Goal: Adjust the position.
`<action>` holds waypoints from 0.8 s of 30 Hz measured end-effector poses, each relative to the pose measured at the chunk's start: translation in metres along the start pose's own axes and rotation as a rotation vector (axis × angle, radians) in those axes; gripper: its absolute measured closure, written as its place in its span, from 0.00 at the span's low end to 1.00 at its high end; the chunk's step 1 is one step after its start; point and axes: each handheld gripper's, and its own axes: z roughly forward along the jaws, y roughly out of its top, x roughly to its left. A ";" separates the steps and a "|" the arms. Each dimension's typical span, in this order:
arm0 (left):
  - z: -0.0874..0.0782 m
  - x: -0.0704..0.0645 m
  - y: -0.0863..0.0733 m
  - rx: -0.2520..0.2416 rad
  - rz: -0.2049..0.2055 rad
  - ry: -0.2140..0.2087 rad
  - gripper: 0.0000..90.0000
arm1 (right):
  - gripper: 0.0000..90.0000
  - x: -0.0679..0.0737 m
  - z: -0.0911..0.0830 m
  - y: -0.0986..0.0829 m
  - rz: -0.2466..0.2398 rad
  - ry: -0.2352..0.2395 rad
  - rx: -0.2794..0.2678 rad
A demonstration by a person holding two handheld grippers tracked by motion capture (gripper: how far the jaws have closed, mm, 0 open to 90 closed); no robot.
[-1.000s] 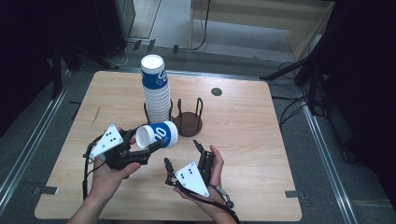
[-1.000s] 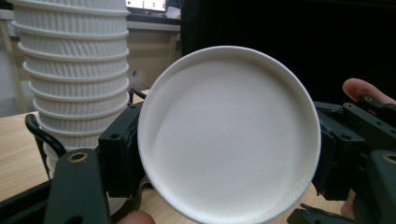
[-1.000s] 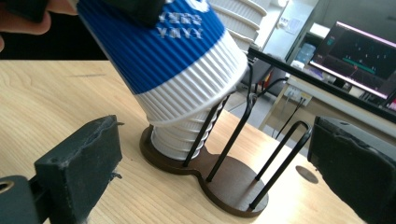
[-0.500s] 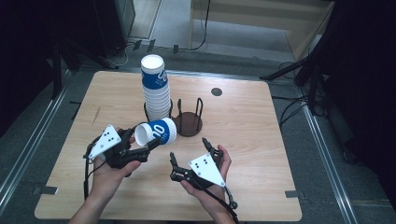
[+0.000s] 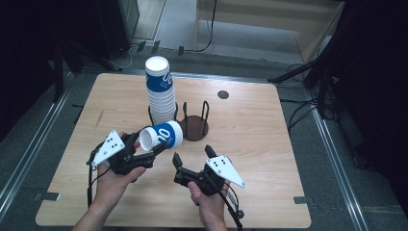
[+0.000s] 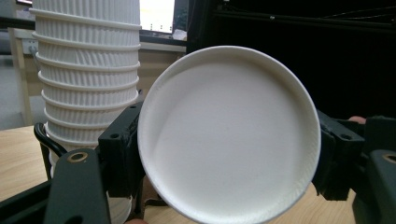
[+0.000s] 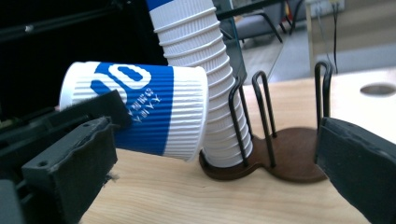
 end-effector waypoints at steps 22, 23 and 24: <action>0.005 -0.003 -0.009 -0.038 0.017 -0.014 0.30 | 0.00 -0.003 0.011 -0.002 0.599 -0.012 0.011; 0.005 -0.003 -0.009 -0.040 0.015 -0.013 0.30 | 0.00 -0.002 0.012 -0.002 0.618 -0.010 0.016; 0.005 -0.003 -0.010 -0.040 0.017 -0.013 0.30 | 0.00 -0.002 0.013 -0.003 0.635 -0.015 0.014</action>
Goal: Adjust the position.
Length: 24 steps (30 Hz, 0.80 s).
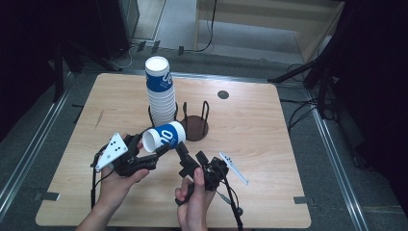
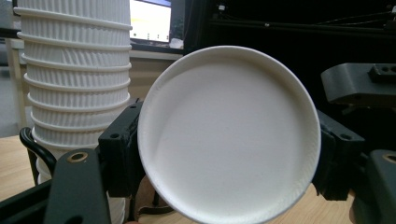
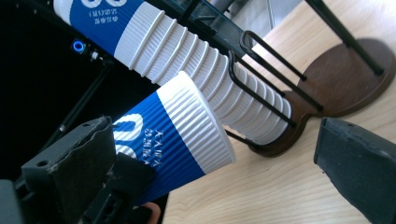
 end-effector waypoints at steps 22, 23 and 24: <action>0.001 -0.001 -0.004 -0.024 0.032 -0.003 0.30 | 0.00 -0.006 0.020 -0.002 0.502 0.059 0.086; 0.002 -0.001 -0.004 -0.024 0.032 -0.002 0.30 | 0.00 -0.006 0.022 -0.002 0.502 0.058 0.085; 0.002 -0.001 -0.005 -0.025 0.033 -0.004 0.30 | 0.00 -0.006 0.023 -0.002 0.521 0.058 0.091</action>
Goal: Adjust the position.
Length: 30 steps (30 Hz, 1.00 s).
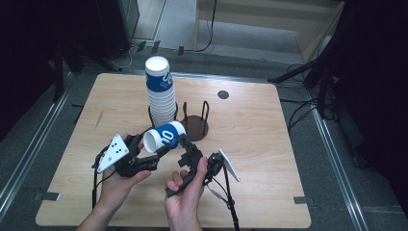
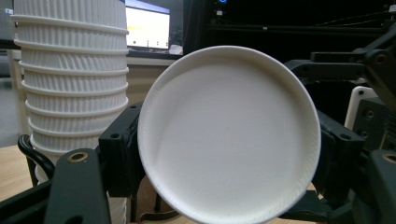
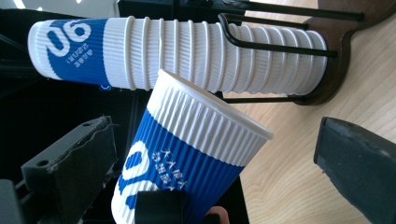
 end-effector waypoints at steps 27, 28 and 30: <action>0.003 -0.004 -0.003 -0.004 0.033 -0.016 0.30 | 0.00 -0.006 0.027 0.003 0.191 0.049 0.082; 0.003 -0.004 -0.003 -0.004 0.036 -0.017 0.30 | 0.00 -0.005 0.028 0.004 0.198 0.051 0.088; 0.003 -0.005 -0.003 -0.005 0.037 -0.021 0.30 | 0.00 -0.005 0.030 0.004 0.205 0.051 0.093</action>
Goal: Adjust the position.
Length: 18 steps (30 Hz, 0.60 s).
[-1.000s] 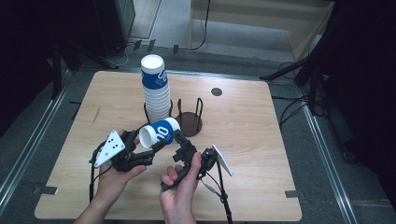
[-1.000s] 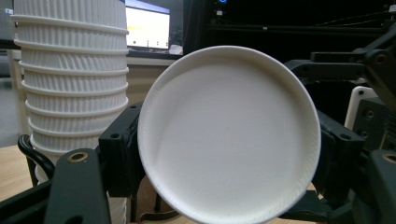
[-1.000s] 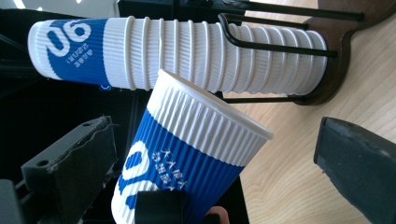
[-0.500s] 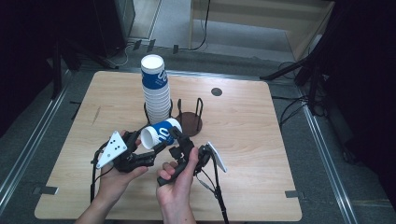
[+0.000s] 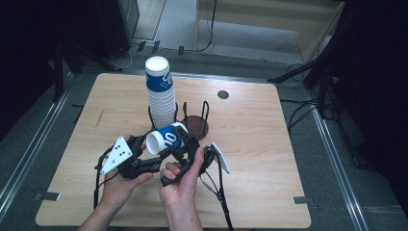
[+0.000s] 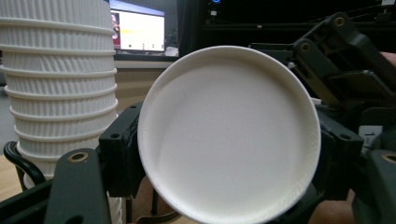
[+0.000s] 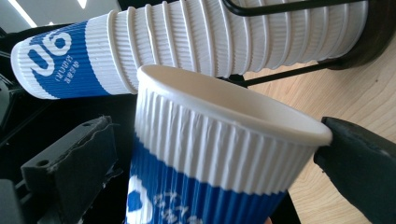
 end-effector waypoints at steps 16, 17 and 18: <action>0.000 0.000 0.000 -0.007 0.005 -0.006 0.30 | 0.12 -0.004 0.007 0.002 0.050 0.022 0.031; 0.000 0.000 0.000 -0.006 0.006 -0.007 0.30 | 0.14 -0.004 0.007 0.001 0.057 0.032 0.031; 0.000 0.000 0.000 -0.006 0.006 -0.007 0.30 | 0.15 -0.004 0.007 0.001 0.064 0.035 0.035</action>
